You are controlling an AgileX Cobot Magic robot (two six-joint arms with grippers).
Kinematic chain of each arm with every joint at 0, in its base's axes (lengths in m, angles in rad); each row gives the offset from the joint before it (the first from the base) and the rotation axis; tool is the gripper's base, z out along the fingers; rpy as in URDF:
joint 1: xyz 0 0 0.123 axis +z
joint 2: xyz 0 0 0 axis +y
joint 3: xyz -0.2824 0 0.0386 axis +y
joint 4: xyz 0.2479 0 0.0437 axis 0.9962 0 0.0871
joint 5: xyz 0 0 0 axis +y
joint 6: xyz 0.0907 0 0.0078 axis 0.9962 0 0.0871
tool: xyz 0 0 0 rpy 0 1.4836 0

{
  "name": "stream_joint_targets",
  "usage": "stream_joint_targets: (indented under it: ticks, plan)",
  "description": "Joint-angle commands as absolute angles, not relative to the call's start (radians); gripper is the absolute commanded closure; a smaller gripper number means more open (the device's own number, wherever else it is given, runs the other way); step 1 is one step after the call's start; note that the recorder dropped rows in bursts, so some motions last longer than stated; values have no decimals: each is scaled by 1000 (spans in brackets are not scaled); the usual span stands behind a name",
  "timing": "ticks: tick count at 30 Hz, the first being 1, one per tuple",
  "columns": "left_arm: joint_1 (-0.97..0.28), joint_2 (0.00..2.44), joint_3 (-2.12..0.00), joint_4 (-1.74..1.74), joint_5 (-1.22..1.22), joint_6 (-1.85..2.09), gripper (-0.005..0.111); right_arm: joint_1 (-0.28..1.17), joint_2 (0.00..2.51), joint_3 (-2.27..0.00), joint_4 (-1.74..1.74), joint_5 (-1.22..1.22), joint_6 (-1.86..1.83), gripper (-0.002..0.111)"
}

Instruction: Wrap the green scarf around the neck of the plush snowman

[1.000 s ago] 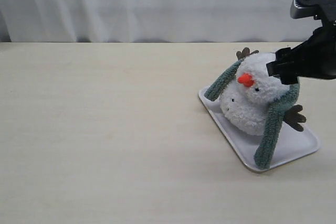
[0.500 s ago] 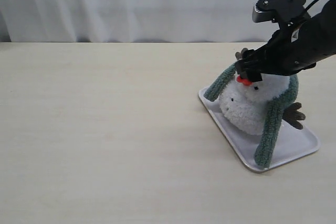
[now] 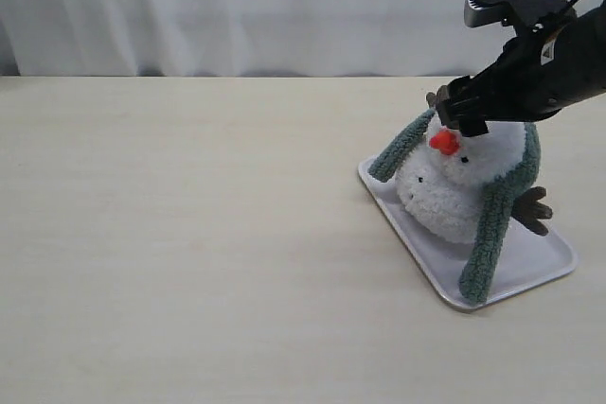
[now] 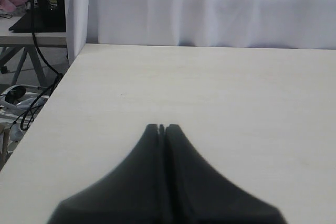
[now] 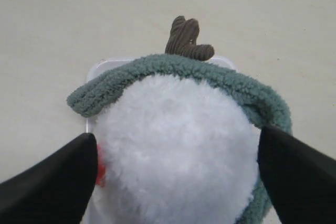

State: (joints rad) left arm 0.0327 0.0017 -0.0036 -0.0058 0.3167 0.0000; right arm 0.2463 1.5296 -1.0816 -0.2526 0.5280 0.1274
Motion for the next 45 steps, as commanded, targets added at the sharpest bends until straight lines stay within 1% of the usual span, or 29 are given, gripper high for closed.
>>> stream_joint_targets:
  ticks: [1, 11, 31, 32, 33, 35, 38, 41, 45]
  plan:
    - [34, 0, 0, -9, 307, 0, 107, 244, 1528, -1083, -287, 504, 180, 30]
    - [34, 0, 0, -9, 307, 0, 107, 244, 1584, -1083, -289, 500, 224, 30]
    - [34, 0, 0, -9, 307, 0, 107, 246, 1590, -1034, -338, 469, 225, 31]
    - [34, 0, 0, -9, 307, 0, 107, 246, 1590, -1034, -338, 469, 223, 33]
    - [34, 0, 0, -9, 307, 0, 107, 246, 1590, -1034, -338, 471, 223, 39]
    - [34, 0, 0, -9, 307, 0, 107, 246, 1590, -1034, -338, 484, 223, 52]
    - [34, 0, 0, -9, 307, 0, 107, 246, 1590, -1034, -338, 509, 223, 80]
    - [34, 0, 0, -9, 307, 0, 107, 246, 1590, -1034, -329, 509, 215, 103]
    - [34, 0, 0, -9, 307, 0, 107, 246, 1590, -1034, -289, 506, 121, 104]
